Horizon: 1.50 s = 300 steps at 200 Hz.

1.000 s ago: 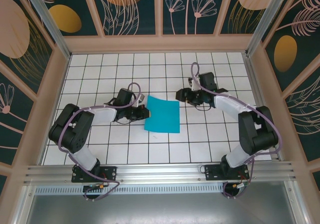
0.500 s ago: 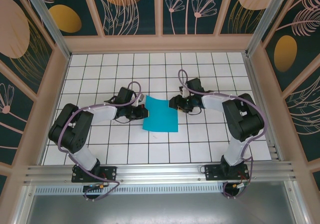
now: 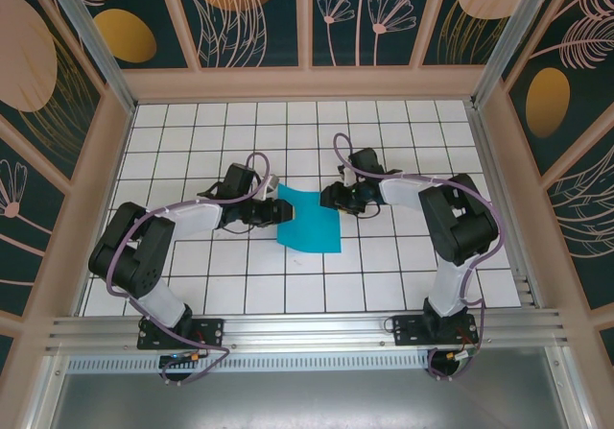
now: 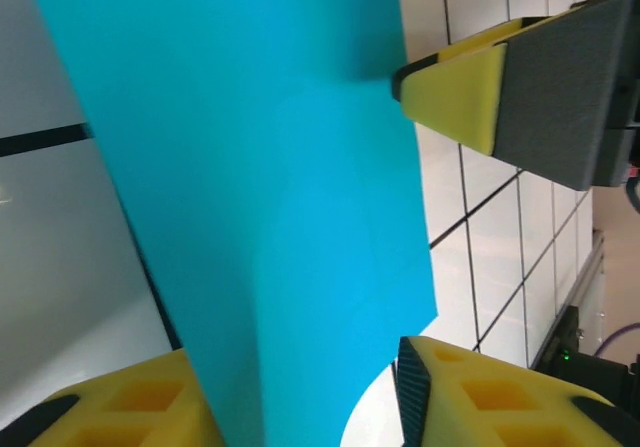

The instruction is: Fold a paper plane with a square sheet of paper (fold left side to right side)

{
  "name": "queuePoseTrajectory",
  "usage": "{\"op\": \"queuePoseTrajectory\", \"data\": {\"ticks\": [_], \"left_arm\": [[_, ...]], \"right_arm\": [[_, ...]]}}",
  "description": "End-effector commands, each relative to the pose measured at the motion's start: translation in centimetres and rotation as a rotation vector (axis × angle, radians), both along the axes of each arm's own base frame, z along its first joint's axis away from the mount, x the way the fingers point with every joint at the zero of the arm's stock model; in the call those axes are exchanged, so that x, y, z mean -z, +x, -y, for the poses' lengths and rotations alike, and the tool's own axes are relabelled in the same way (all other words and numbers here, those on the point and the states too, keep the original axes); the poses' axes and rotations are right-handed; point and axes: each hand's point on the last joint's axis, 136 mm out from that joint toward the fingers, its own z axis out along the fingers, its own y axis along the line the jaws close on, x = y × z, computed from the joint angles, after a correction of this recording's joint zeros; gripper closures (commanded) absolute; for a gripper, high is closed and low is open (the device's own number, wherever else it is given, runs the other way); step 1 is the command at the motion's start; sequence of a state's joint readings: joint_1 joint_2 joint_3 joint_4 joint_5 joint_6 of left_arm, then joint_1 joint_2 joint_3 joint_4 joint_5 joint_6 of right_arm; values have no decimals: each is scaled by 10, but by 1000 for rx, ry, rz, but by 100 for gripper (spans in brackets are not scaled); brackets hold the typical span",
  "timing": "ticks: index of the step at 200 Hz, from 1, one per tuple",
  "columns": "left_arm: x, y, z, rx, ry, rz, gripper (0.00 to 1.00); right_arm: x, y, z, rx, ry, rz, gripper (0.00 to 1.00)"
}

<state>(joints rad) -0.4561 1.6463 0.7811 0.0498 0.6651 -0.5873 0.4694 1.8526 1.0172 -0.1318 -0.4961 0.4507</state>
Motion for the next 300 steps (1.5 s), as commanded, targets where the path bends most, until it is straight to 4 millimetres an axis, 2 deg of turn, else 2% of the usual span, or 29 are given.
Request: {"op": "queuePoseTrajectory", "data": {"ticks": [1,26,62,95,97,103,155,170,189,300], "left_arm": [[-30,3,16,48,-113,58,49],[-38,0,30,85,-143,71,43],[-38,-5,51,135,-163,70,36],[-40,-6,64,155,-180,72,34],[-32,-6,64,155,-171,55,34],[-28,-6,65,155,-167,47,33],[-21,-5,71,163,-161,35,33],[-21,-4,72,164,-161,34,33],[-19,-4,73,164,-159,32,33],[-20,-5,74,171,-157,33,33]], "right_arm": [[12,-6,1,-15,-43,-30,49],[11,-5,1,-14,-41,-25,49],[8,-5,-1,-11,-8,-20,49],[-1,-1,-3,12,73,-13,49],[-3,0,-3,14,78,-9,49],[-4,1,-2,18,90,-6,49],[-41,17,13,68,196,63,46],[-53,16,16,64,249,76,46],[-68,11,8,15,323,91,46],[-47,-8,-28,-92,384,0,53]]}}
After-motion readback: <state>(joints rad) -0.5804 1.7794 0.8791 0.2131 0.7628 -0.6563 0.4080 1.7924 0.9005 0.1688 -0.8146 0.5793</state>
